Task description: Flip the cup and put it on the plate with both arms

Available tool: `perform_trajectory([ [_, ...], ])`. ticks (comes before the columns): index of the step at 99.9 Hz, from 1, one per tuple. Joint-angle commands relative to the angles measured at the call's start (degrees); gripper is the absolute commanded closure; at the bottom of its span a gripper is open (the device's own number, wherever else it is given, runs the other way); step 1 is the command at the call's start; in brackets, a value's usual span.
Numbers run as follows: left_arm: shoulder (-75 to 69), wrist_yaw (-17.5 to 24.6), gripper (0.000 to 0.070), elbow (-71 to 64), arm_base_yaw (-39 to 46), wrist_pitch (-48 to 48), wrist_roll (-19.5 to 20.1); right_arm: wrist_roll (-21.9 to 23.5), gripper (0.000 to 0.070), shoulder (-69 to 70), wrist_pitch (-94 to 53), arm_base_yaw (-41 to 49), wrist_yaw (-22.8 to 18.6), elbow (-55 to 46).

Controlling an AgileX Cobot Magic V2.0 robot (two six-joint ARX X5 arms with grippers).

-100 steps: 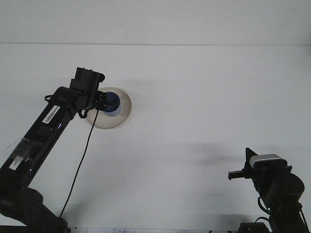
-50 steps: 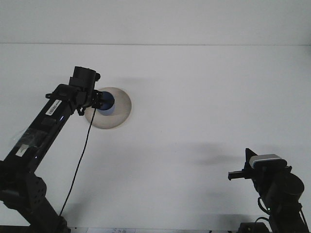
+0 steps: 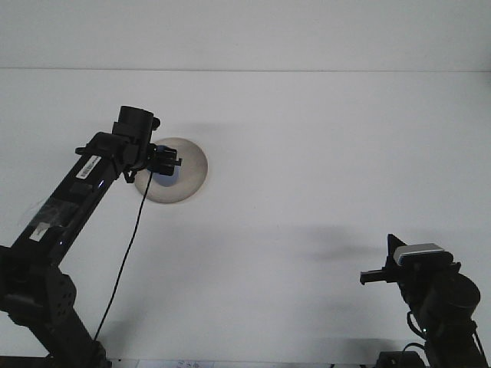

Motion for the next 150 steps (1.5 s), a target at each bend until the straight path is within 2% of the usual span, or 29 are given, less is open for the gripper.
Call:
perform_trajectory([
  [1,0.8,-0.2,0.0184,3.3,0.0,-0.1,0.2,0.4,0.07,0.3,0.4,0.0,0.0,0.4],
  [18,-1.7,-0.2,0.0184,8.5,0.0,-1.4,-1.5,0.4,0.07,0.3,0.4,0.0,0.0,0.4],
  [51,-18.6,0.3,0.0184,5.1,-2.1,1.1,-5.3,0.4,0.07,0.3,0.5,0.0,0.0,0.4],
  [77,-37.0,-0.2,0.0184,-14.7,-4.0,11.1,-8.7,0.4,0.07,0.3,0.5,0.0,0.0,0.4],
  [96,-51.0,-2.2,0.0186,-33.1,-3.9,18.2,-8.6,0.4,0.07,0.3,0.6,0.0,0.0,0.4],
  [128,-69.8,-2.3,0.0206,-52.9,-3.9,20.8,-8.6,0.4,0.07,0.2,1.4,0.0,0.0,0.4],
  [131,-71.1,-2.5,0.0227,-53.7,-3.9,20.9,-8.6,0.4,0.07,0.2,1.4,0.0,0.0,0.4],
  [134,-72.4,-2.7,0.0289,-54.4,-3.9,20.9,-8.6,0.4,0.07,0.2,1.4,0.0,0.1,0.4],
  [137,-73.5,-3.0,0.0387,-54.9,-3.9,20.8,-8.6,0.4,0.07,0.2,1.4,0.0,0.3,0.4],
  [145,-75.5,-3.1,0.07,-55.6,-3.9,19.8,-8.5,0.4,0.07,0.2,1.4,0.0,1.5,0.4],
  [150,-76.2,-3.1,0.069,-55.6,-3.9,19.5,-8.5,0.4,0.07,0.2,1.4,0.0,2.3,0.4],
])
